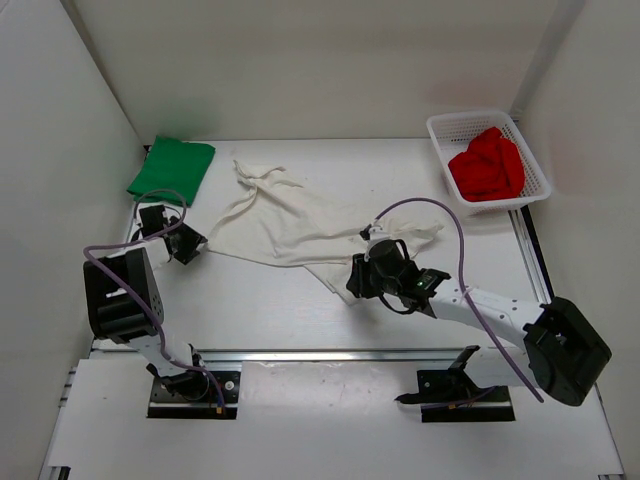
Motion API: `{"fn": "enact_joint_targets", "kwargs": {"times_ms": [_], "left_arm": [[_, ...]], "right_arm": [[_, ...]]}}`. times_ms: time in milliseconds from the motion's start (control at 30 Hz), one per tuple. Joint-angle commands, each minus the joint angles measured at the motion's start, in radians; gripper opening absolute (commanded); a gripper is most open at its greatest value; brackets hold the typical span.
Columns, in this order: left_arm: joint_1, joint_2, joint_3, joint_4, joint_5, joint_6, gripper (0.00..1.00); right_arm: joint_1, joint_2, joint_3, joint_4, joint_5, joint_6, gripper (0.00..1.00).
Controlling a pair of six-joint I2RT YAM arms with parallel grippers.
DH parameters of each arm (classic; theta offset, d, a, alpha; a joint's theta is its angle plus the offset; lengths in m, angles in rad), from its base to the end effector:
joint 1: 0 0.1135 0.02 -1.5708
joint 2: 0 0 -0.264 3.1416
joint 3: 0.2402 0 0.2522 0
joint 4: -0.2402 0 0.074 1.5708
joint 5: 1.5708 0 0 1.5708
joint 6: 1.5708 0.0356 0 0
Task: Fold and stack the t-shirts
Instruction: Flatten out the tshirt
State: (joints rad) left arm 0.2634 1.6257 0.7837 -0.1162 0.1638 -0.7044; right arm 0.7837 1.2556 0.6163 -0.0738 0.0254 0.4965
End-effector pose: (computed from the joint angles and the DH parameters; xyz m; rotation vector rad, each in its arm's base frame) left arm 0.2961 0.0738 0.1450 -1.1290 2.2906 -0.3811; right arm 0.1801 0.1783 0.1948 -0.3250 2.3441 0.6222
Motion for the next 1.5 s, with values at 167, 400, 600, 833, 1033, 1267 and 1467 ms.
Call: {"fn": "enact_joint_targets", "kwargs": {"times_ms": [167,400,600,833,1033,1267,1467], "left_arm": [[-0.052,0.069,-0.034,0.107,-0.017,-0.087,0.45],[-0.040,0.033,-0.075,0.165,-0.004,-0.107,0.21],[-0.047,-0.015,-0.080,0.171,-0.017,-0.112,0.00],[-0.059,-0.058,-0.084,0.167,-0.030,-0.113,0.00],[-0.069,-0.067,-0.090,0.168,-0.021,-0.110,0.00],[-0.075,-0.066,-0.089,0.173,-0.003,-0.107,0.00],[-0.073,-0.066,-0.084,0.168,0.017,-0.112,0.00]], "right_arm": [[-0.031,-0.019,-0.015,0.097,-0.004,0.028,0.26],[-0.031,0.083,0.057,0.077,0.071,0.013,0.34],[0.023,0.194,0.161,0.039,0.113,0.004,0.40],[0.080,0.337,0.282,-0.030,0.180,0.010,0.42],[0.120,0.426,0.368,-0.133,0.301,0.033,0.38],[0.147,0.400,0.356,-0.156,0.366,0.076,0.01],[0.167,0.141,0.187,-0.241,0.427,0.169,0.00]]}}
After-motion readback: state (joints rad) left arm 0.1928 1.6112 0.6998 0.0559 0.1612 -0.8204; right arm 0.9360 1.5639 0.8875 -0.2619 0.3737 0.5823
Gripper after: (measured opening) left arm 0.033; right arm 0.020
